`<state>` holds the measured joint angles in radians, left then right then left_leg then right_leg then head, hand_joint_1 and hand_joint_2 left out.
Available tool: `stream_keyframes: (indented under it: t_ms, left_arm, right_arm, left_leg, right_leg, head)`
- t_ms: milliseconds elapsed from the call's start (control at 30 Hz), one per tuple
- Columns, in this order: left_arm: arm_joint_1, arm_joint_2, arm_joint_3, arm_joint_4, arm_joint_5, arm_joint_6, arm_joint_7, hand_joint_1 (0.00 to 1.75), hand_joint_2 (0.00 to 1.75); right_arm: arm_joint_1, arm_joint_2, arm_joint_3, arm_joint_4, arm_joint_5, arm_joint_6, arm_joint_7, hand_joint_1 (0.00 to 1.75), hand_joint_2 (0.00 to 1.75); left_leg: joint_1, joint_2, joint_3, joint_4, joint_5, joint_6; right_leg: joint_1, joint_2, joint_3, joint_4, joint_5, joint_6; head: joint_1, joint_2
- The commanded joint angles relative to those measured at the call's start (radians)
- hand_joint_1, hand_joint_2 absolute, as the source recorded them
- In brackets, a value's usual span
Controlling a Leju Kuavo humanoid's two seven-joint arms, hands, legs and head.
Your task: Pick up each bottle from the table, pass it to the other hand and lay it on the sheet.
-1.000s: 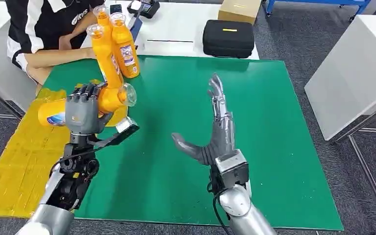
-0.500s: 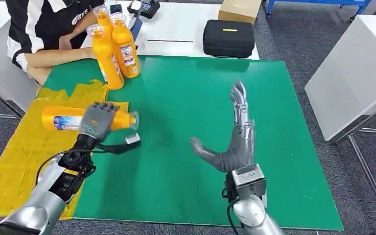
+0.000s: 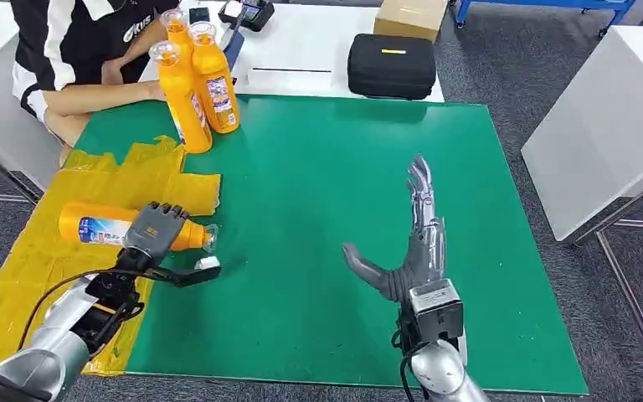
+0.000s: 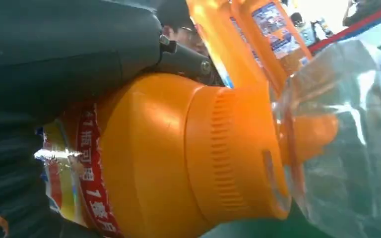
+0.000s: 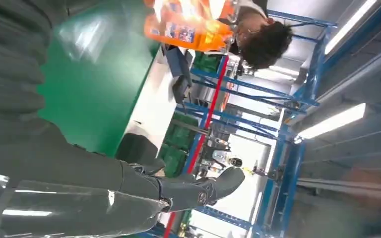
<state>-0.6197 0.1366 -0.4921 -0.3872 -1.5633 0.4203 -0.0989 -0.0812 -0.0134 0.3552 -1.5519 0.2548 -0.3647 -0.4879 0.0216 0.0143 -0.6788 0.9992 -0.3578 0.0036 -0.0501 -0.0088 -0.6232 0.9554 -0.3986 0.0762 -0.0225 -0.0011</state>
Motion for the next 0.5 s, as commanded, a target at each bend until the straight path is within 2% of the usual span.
stream_keyframes:
  t_ms: [33,67,167,233,267,467,500]
  left_arm:
    - [-0.034,-0.012,-0.024,0.079,0.016,0.031,0.056,0.0,1.75]
    - [-0.034,-0.012,-0.024,0.079,0.016,0.031,0.056,0.0,1.75]
    - [-0.027,-0.023,0.017,0.073,0.053,0.031,0.048,0.0,1.75]
    - [-0.027,-0.023,0.017,0.073,0.053,0.031,0.048,0.0,1.75]
    - [-0.026,-0.027,0.026,0.071,0.06,0.031,0.046,0.0,1.75]
    - [-0.009,-0.035,0.079,0.058,0.096,0.052,0.039,0.0,1.75]
    - [-0.009,-0.035,0.079,0.058,0.096,0.052,0.039,0.0,1.75]
  right_arm:
    - [-0.01,0.003,-0.026,0.056,-0.009,0.003,0.016,0.0,1.75]
    - [-0.01,0.003,-0.026,0.056,-0.009,0.003,0.016,0.0,1.75]
    - [-0.011,0.005,-0.029,0.058,-0.011,0.005,0.023,0.0,1.75]
    - [-0.011,0.005,-0.029,0.058,-0.011,0.005,0.023,0.0,1.75]
    - [-0.011,0.006,-0.03,0.06,-0.012,0.006,0.025,0.0,1.75]
    - [-0.016,0.007,-0.027,0.072,-0.013,0.02,0.037,0.0,1.75]
    - [-0.016,0.007,-0.027,0.072,-0.013,0.02,0.037,0.0,1.75]
  left_leg:
    - [0.001,-0.001,0.008,0.001,-0.004,0.0]
    - [0.001,0.0,0.004,0.0,-0.002,0.0]
    - [0.001,-0.001,0.008,0.001,-0.004,0.001]
    - [0.001,0.0,0.003,0.0,-0.001,0.0]
    - [0.001,-0.001,0.008,0.001,-0.004,0.001]
    - [0.0,0.0,0.004,0.0,-0.002,0.0]
    - [0.001,0.0,0.007,0.0,-0.004,0.0]
  right_leg:
    - [0.002,0.001,0.008,0.0,-0.003,-0.006]
    - [0.001,0.0,0.004,-0.001,-0.001,-0.004]
    - [0.002,0.0,0.008,0.0,-0.004,-0.006]
    - [0.001,0.0,0.003,-0.001,-0.001,-0.003]
    - [0.001,0.0,0.008,0.0,-0.004,-0.006]
    - [0.001,0.001,0.004,-0.001,-0.001,-0.004]
    - [0.001,0.001,0.007,0.0,-0.003,-0.006]
  head:
    - [0.0,0.0]
    - [0.0,0.0]
    - [0.0,0.0]
    - [0.0,0.0]
    - [0.0,0.0]
    - [0.0,0.0]
    - [0.0,0.0]
